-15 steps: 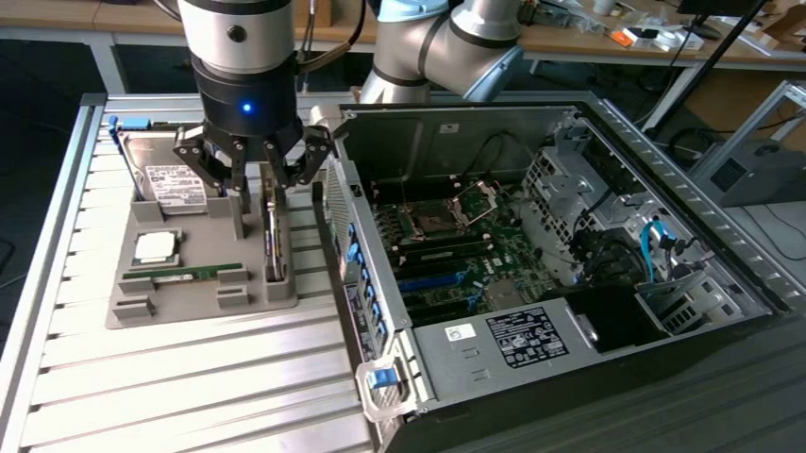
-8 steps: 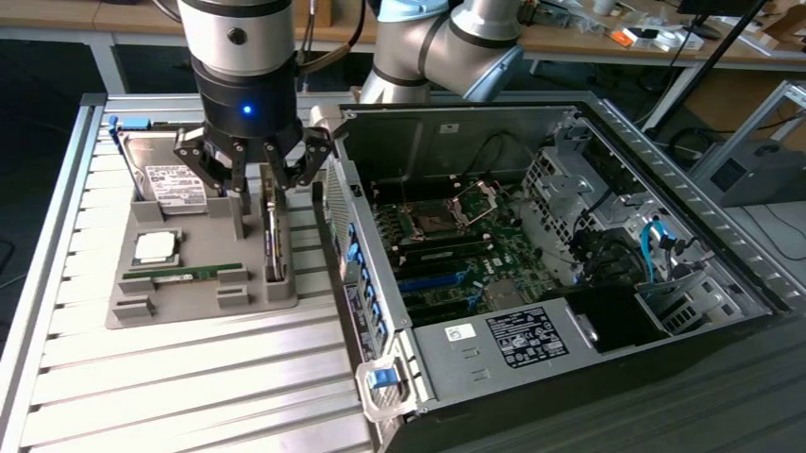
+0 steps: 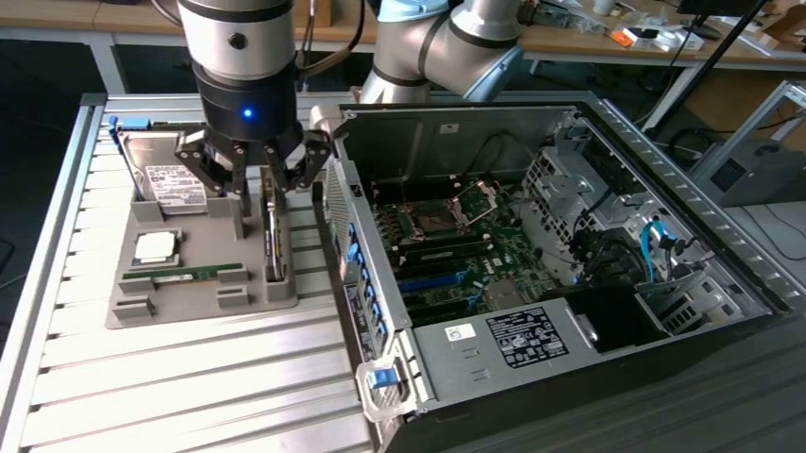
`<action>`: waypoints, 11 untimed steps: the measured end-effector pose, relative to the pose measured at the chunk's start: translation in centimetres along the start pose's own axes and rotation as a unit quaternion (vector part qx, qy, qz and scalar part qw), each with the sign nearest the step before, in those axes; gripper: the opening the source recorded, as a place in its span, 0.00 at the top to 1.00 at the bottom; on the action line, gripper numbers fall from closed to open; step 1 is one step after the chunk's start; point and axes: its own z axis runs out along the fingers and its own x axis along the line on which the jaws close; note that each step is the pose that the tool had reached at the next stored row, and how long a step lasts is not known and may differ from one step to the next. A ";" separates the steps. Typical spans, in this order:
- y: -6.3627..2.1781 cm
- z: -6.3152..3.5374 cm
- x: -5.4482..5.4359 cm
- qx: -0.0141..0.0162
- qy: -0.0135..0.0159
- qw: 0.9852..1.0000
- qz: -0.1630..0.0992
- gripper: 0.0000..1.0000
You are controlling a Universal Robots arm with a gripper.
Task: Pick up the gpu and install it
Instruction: 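Pick up the gpu and move the gpu toward the slot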
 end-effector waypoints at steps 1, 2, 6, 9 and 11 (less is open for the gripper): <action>0.00 0.06 0.0 0.000 0.000 1.000 0.000 0.58; 0.00 0.16 0.0 0.000 0.000 1.000 0.000 0.58; -0.02 0.33 0.0 0.000 0.000 1.000 0.000 0.58; -0.02 0.49 0.0 0.000 0.000 1.000 0.000 0.58; -0.03 0.57 0.0 0.000 0.000 1.000 0.000 0.58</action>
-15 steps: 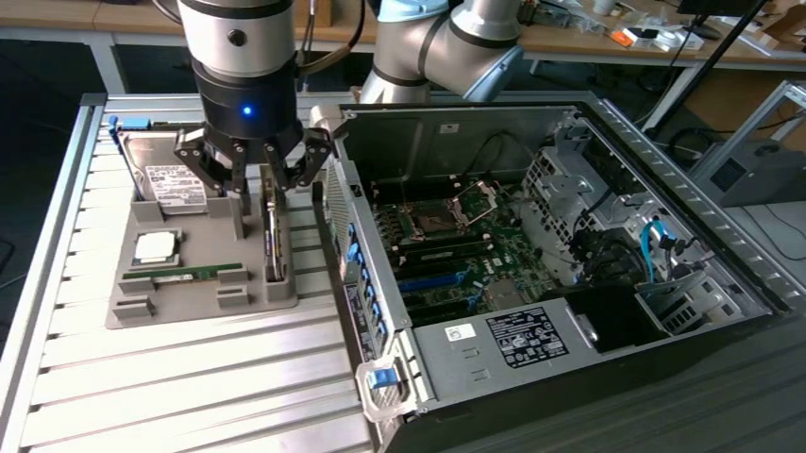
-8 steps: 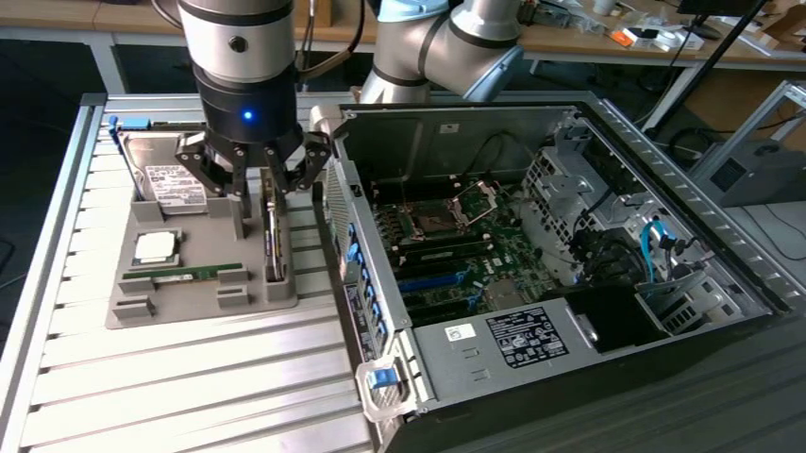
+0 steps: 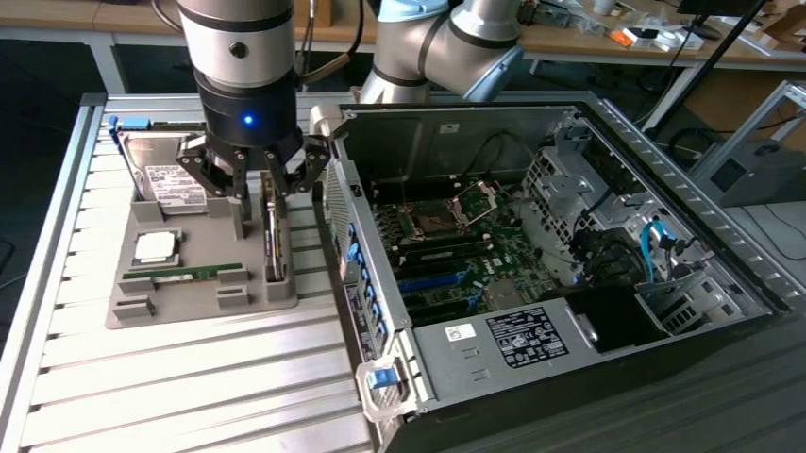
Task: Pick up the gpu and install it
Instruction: 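Pick up the gpu and move the gpu toward the slot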
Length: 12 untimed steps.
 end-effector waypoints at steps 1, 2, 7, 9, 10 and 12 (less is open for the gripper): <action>0.00 0.03 0.0 0.000 0.000 1.000 0.000 0.58; 0.00 0.06 0.0 0.000 0.000 1.000 0.000 0.58; -0.01 0.23 0.0 0.000 0.000 1.000 0.000 0.58; -0.01 0.33 0.0 0.000 0.000 1.000 0.000 0.58; -0.01 0.35 0.0 0.000 0.000 1.000 0.000 0.58; -0.02 0.41 0.0 0.000 0.000 1.000 0.000 0.58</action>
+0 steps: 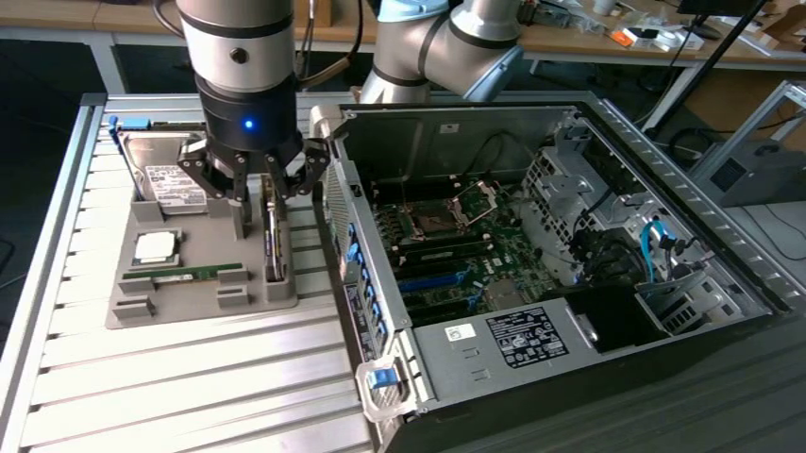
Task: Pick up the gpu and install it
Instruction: 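Pick up the gpu and move the gpu toward the slot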
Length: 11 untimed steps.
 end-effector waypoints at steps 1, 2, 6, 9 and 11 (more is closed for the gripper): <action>0.00 0.03 0.0 0.000 0.000 1.000 0.000 0.58; 0.00 0.06 0.0 0.000 0.000 1.000 0.000 0.58; -0.01 0.19 0.0 0.000 0.000 1.000 0.000 0.58; -0.01 0.29 0.0 0.000 0.000 1.000 0.000 0.58; -0.02 0.34 0.0 0.000 0.000 1.000 0.000 0.58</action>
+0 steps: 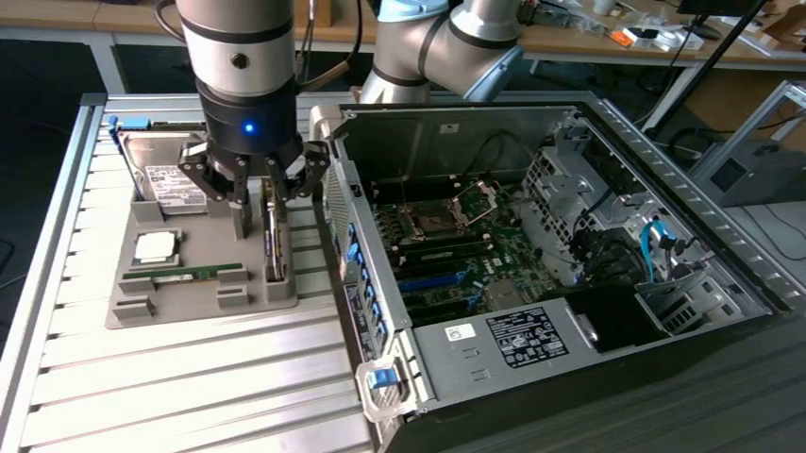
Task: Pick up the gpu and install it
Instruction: 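Pick up the gpu and move the gpu toward the slot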
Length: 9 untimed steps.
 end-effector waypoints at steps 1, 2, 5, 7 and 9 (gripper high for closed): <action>0.00 0.03 0.0 0.000 0.000 1.000 0.000 0.58; 0.00 0.06 0.0 0.000 0.000 1.000 0.000 0.58; -0.01 0.16 0.0 0.000 0.000 1.000 0.000 0.58; -0.01 0.22 0.0 0.000 0.000 1.000 0.000 0.58; -0.01 0.30 0.0 0.000 0.000 1.000 0.000 0.58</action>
